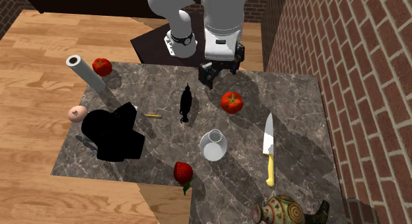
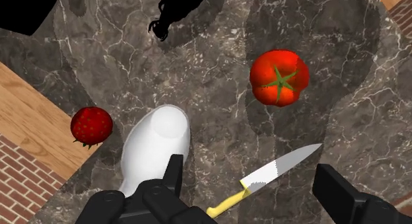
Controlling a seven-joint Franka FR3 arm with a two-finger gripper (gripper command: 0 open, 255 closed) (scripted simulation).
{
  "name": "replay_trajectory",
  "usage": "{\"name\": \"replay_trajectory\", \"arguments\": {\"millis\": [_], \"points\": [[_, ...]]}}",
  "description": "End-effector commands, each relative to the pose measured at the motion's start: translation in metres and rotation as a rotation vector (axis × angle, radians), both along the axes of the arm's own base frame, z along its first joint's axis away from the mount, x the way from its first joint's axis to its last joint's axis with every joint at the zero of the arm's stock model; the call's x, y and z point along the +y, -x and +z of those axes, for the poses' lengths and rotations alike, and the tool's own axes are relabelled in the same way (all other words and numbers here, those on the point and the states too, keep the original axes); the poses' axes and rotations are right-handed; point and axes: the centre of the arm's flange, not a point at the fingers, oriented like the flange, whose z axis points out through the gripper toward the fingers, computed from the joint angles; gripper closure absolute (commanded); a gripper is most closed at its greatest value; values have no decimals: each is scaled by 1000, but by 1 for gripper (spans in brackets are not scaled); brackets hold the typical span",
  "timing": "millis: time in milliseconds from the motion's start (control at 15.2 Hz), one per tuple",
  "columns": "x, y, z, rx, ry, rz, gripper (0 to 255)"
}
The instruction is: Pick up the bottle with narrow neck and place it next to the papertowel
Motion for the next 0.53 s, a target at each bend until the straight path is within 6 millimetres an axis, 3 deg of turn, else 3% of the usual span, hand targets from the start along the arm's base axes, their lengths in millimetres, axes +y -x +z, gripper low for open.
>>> {"name": "replay_trajectory", "arguments": {"millis": [0,462], "points": [[-18,-17,-8,-2,-2,3,0],[-75,-82,-44,-6,-15,13,0]]}}
